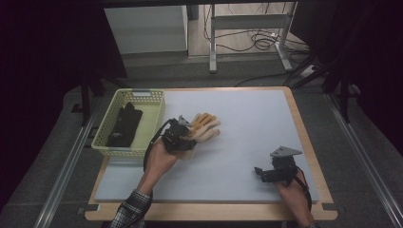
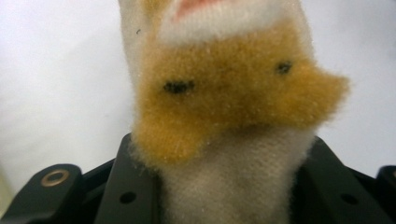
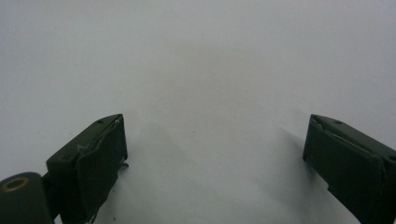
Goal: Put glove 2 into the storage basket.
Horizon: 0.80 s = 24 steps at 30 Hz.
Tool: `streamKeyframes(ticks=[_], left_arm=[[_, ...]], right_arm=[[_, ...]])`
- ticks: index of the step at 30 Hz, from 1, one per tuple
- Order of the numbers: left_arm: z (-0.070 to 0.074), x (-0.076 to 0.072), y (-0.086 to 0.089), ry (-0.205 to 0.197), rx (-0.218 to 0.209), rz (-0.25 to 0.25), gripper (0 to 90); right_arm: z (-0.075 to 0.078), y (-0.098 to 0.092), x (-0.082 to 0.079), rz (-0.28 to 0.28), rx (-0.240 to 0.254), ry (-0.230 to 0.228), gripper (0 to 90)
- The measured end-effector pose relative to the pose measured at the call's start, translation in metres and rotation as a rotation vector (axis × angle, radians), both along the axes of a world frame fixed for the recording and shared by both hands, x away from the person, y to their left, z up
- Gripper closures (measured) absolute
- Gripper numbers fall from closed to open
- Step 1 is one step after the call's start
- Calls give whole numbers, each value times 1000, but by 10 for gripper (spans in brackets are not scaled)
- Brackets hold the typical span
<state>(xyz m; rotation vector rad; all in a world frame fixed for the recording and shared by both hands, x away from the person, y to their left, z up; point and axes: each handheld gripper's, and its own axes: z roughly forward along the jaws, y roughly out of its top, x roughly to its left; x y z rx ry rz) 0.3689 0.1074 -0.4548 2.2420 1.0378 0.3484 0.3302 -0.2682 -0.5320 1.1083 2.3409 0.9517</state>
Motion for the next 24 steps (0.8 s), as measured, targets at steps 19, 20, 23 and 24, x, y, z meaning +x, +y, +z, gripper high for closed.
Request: streamKeyframes(ticks=[19, 20, 23, 24], left_arm=[[34, 15, 66, -44, 28, 162, 601], [35, 15, 70, -45, 29, 172, 601], [37, 17, 85, -48, 29, 209, 601], [37, 18, 88, -47, 27, 216, 601]], right_arm=[[0, 0, 0, 1, 1, -3, 60], [0, 0, 0, 1, 1, -3, 60], [0, 0, 0, 1, 1, -3, 60], [0, 0, 0, 1, 1, -3, 60]])
